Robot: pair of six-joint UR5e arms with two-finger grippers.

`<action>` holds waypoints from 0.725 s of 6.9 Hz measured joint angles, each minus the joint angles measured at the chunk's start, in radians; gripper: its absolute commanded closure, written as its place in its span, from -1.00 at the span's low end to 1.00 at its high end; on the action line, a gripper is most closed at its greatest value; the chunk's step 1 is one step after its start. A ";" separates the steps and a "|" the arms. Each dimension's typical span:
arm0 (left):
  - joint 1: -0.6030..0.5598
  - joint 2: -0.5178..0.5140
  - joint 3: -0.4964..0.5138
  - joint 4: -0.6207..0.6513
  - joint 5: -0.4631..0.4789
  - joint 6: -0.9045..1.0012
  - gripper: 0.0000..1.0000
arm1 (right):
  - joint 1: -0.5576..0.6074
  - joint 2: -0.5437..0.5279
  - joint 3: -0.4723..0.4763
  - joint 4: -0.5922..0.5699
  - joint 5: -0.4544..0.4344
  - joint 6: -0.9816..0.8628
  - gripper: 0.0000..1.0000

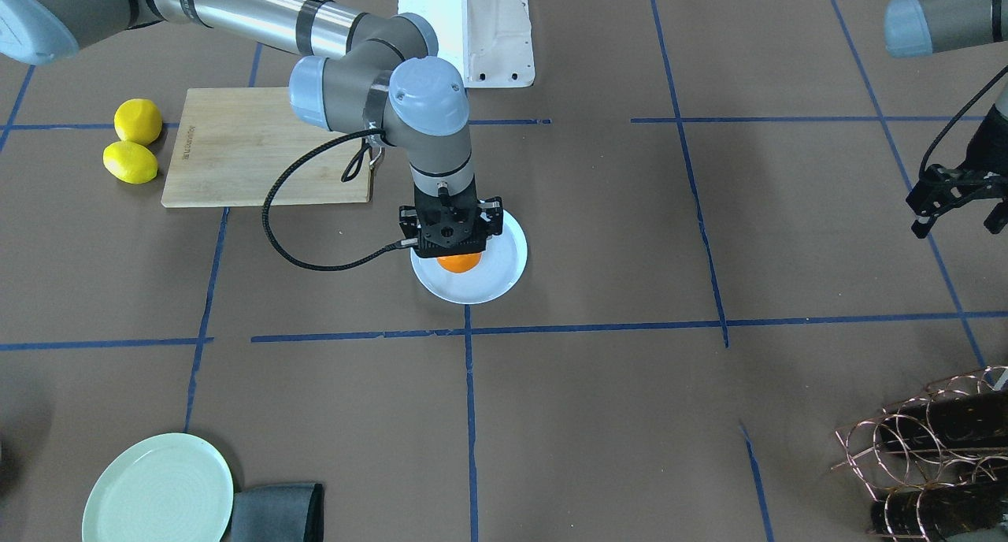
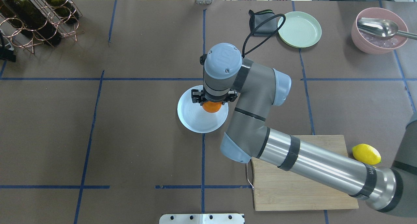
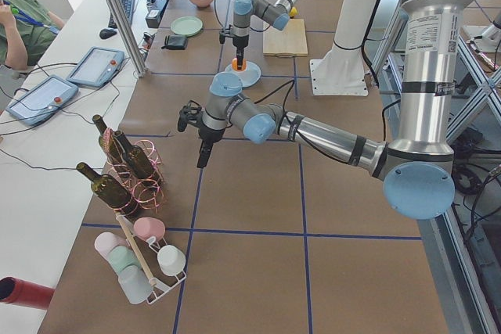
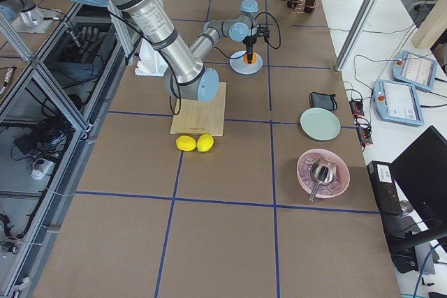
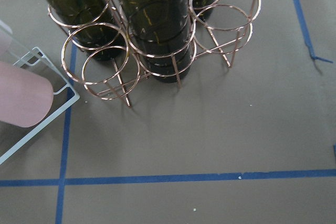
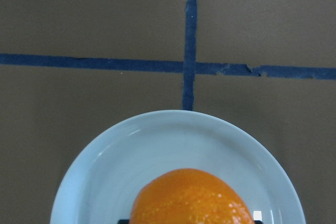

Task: Pick orange to plate
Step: 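Carry the tangerine with the right gripper over the light blue plate, then lower the tangerine onto the plate and open the right gripper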

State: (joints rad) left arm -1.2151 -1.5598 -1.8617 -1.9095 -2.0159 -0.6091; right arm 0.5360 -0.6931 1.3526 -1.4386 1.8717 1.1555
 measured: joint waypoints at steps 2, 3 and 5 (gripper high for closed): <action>-0.048 0.007 0.003 0.042 -0.049 0.011 -1.00 | -0.010 0.020 -0.050 0.027 0.000 0.003 -0.82; -0.060 0.003 0.005 0.069 -0.061 0.012 -1.00 | -0.014 0.022 -0.054 0.027 0.004 0.009 -1.00; -0.067 0.000 0.007 0.087 -0.067 0.012 -1.00 | -0.017 0.028 -0.039 -0.006 0.012 0.022 -1.00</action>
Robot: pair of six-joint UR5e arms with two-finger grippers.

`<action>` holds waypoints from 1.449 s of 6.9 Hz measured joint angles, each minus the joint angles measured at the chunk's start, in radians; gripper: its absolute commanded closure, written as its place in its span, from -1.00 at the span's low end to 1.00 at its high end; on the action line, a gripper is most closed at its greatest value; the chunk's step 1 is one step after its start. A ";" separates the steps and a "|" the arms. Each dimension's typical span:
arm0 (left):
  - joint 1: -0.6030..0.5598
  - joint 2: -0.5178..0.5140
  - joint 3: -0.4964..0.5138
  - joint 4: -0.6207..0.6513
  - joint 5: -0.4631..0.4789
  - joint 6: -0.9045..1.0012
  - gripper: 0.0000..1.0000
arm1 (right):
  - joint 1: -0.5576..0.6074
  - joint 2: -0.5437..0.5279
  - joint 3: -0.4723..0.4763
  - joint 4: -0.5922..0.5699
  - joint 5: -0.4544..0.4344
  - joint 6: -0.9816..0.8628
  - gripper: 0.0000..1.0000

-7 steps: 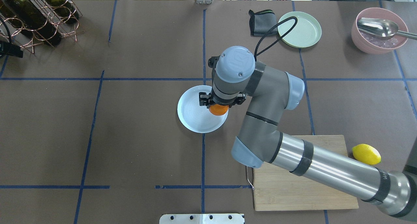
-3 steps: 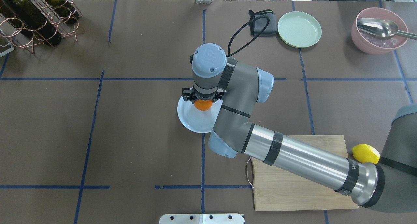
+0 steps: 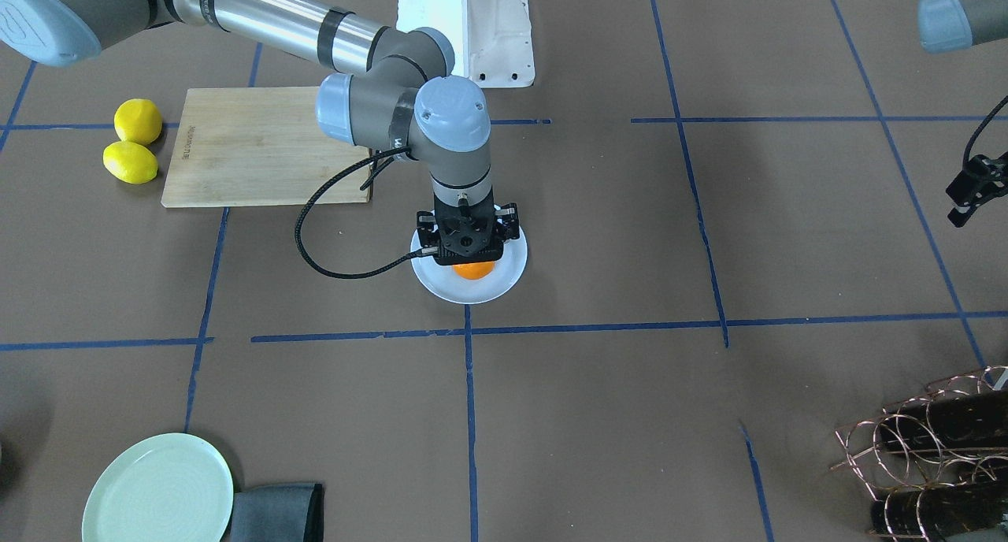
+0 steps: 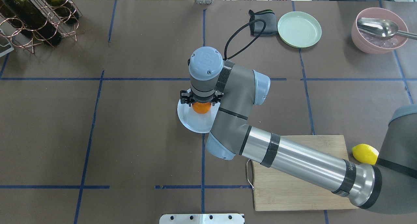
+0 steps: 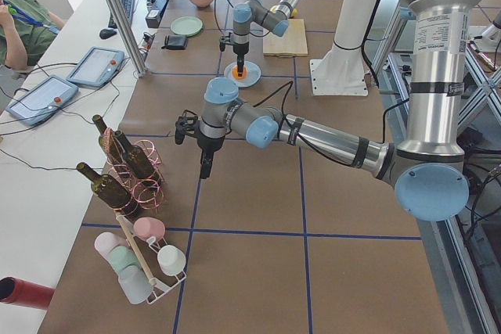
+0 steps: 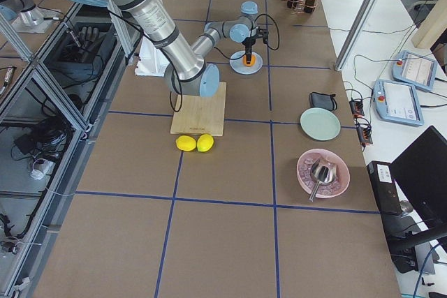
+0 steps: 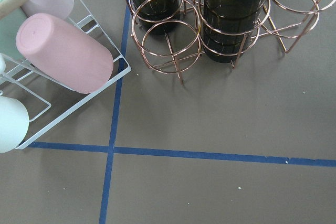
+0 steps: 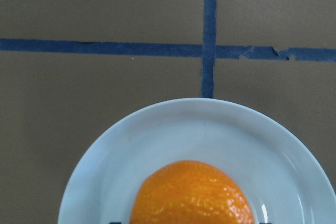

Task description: Pick orange to plate

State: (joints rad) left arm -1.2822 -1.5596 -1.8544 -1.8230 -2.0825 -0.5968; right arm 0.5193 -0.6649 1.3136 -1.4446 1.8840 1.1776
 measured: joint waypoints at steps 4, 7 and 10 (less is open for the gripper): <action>-0.040 0.002 0.005 0.106 -0.018 0.222 -1.00 | 0.092 -0.009 0.207 -0.302 0.020 -0.082 -1.00; -0.199 0.017 0.097 0.201 -0.240 0.524 -1.00 | 0.341 -0.260 0.431 -0.366 0.181 -0.404 -1.00; -0.252 0.051 0.156 0.209 -0.307 0.609 -1.00 | 0.613 -0.469 0.477 -0.366 0.363 -0.756 -1.00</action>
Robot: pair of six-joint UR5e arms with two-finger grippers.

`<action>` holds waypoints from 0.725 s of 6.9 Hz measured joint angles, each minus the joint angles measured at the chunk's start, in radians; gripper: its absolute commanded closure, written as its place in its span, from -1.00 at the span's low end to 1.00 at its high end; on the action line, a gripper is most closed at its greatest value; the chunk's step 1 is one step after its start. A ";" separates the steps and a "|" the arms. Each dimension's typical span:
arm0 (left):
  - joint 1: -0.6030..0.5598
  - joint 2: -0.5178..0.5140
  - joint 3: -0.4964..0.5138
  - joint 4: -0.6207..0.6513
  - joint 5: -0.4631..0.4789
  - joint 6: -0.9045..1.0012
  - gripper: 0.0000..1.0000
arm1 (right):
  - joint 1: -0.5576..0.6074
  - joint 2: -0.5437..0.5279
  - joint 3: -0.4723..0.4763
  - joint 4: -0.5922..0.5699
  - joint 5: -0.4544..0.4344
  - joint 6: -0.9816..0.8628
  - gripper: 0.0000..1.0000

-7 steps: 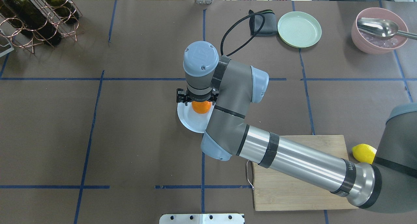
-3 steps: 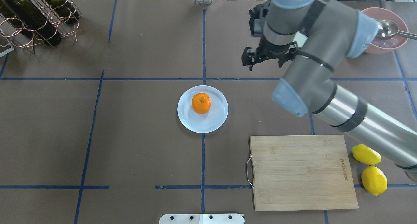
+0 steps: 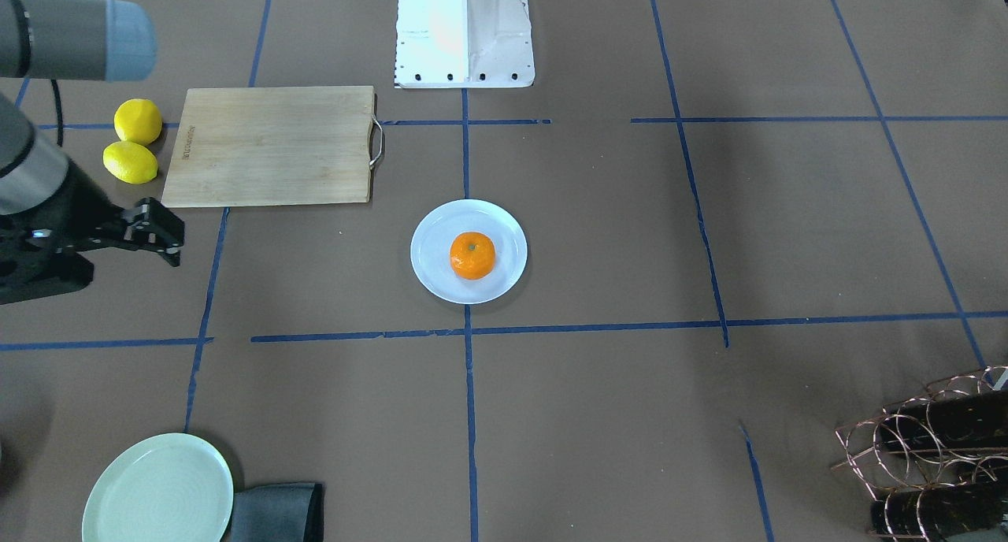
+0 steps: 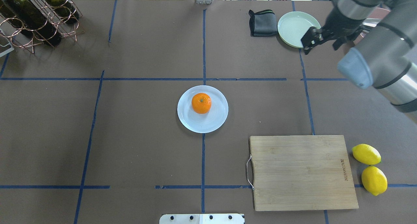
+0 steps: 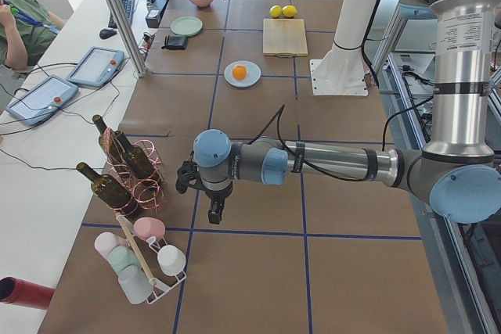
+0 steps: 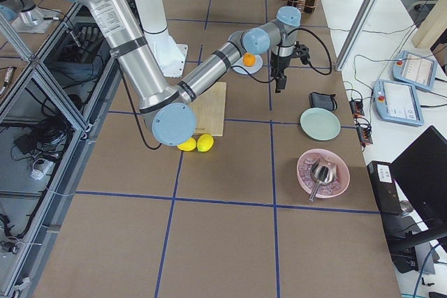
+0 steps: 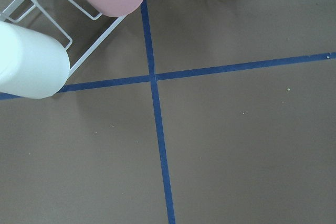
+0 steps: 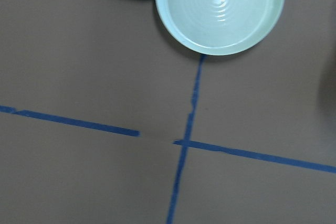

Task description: Pick orange to plate

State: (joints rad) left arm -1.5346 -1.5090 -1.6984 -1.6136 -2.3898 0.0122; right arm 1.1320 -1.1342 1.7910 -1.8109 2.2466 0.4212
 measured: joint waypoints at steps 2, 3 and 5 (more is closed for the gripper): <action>-0.014 0.004 0.003 0.011 0.000 0.001 -1.00 | 0.126 -0.109 -0.005 0.001 0.075 -0.180 -1.00; -0.019 0.005 0.004 0.016 0.001 -0.001 -1.00 | 0.174 -0.158 -0.009 0.001 0.103 -0.257 -1.00; -0.027 0.006 0.009 0.019 0.004 -0.007 -1.00 | 0.263 -0.249 -0.042 0.001 0.121 -0.431 -1.00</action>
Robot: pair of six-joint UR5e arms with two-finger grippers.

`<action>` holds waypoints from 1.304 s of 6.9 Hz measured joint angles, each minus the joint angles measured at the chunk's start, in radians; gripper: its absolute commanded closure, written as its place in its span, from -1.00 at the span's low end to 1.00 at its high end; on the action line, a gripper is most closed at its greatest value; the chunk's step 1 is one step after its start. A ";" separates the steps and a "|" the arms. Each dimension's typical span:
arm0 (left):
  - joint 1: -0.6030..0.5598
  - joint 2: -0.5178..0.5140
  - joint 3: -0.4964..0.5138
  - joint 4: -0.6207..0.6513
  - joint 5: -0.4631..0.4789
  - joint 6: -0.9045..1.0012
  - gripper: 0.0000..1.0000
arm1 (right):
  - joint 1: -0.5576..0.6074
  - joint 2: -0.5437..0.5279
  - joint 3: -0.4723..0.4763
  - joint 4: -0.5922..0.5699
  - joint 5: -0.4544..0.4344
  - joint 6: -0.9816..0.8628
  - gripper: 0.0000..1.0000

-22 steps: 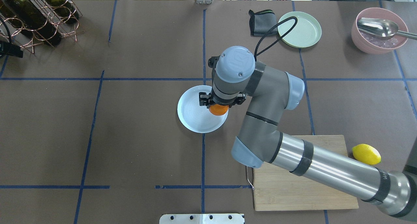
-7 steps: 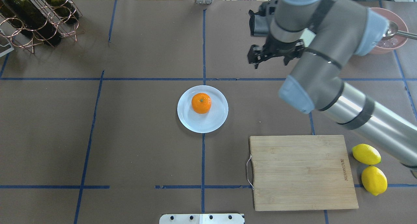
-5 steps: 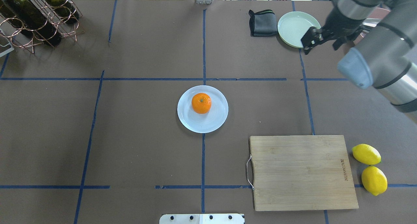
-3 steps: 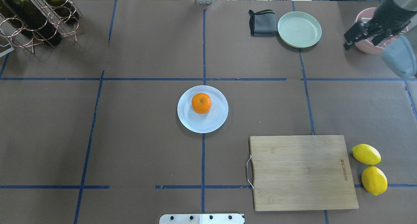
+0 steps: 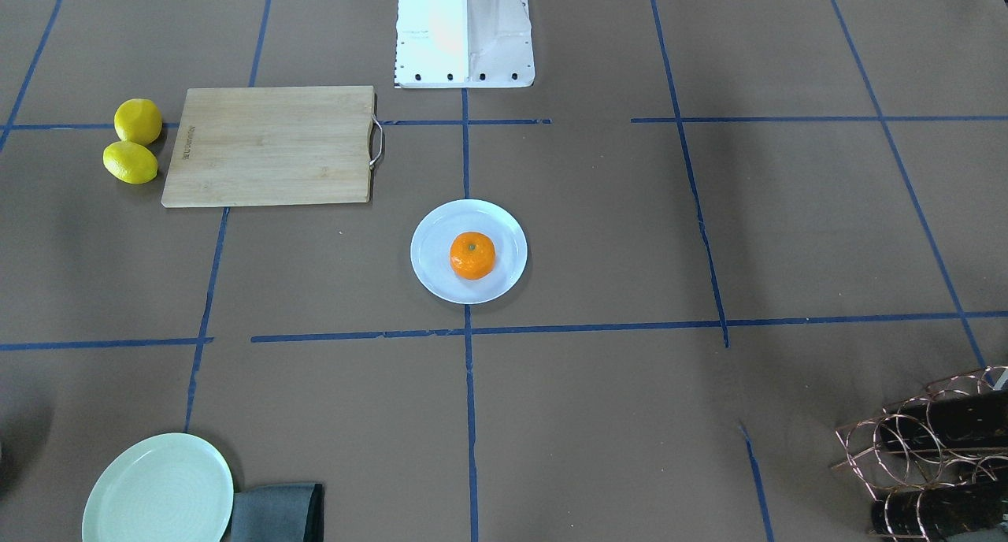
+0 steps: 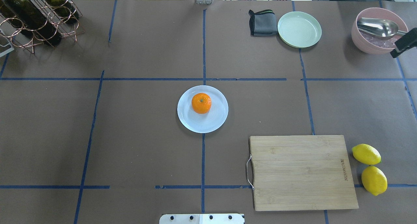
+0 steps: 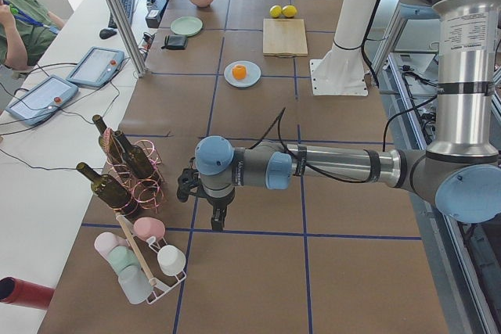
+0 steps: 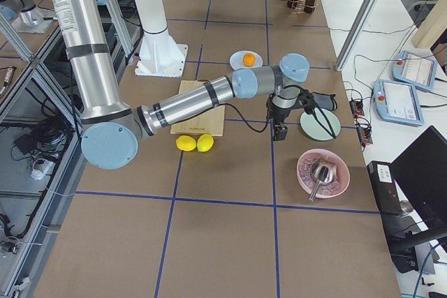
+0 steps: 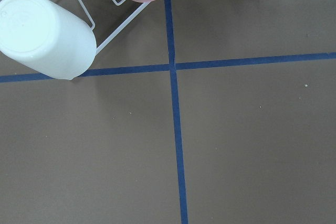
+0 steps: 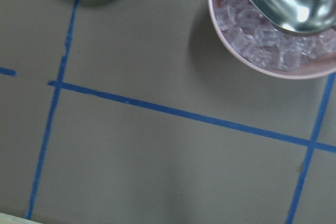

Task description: Pick orange to plate

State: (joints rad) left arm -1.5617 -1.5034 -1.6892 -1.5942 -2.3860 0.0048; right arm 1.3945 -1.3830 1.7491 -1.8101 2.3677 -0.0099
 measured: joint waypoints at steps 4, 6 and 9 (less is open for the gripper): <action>-0.012 0.000 0.001 -0.001 0.001 0.000 -1.00 | 0.158 -0.131 -0.068 0.002 0.022 -0.170 -1.00; -0.013 0.003 0.000 -0.002 0.001 0.000 -1.00 | 0.201 -0.183 -0.082 0.030 0.019 -0.169 -1.00; -0.015 0.003 0.001 -0.003 0.002 0.000 -1.00 | 0.215 -0.209 -0.123 0.177 0.017 -0.059 -1.00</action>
State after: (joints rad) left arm -1.5766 -1.5002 -1.6881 -1.5968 -2.3839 0.0046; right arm 1.6100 -1.5923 1.6258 -1.6334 2.3843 -0.0686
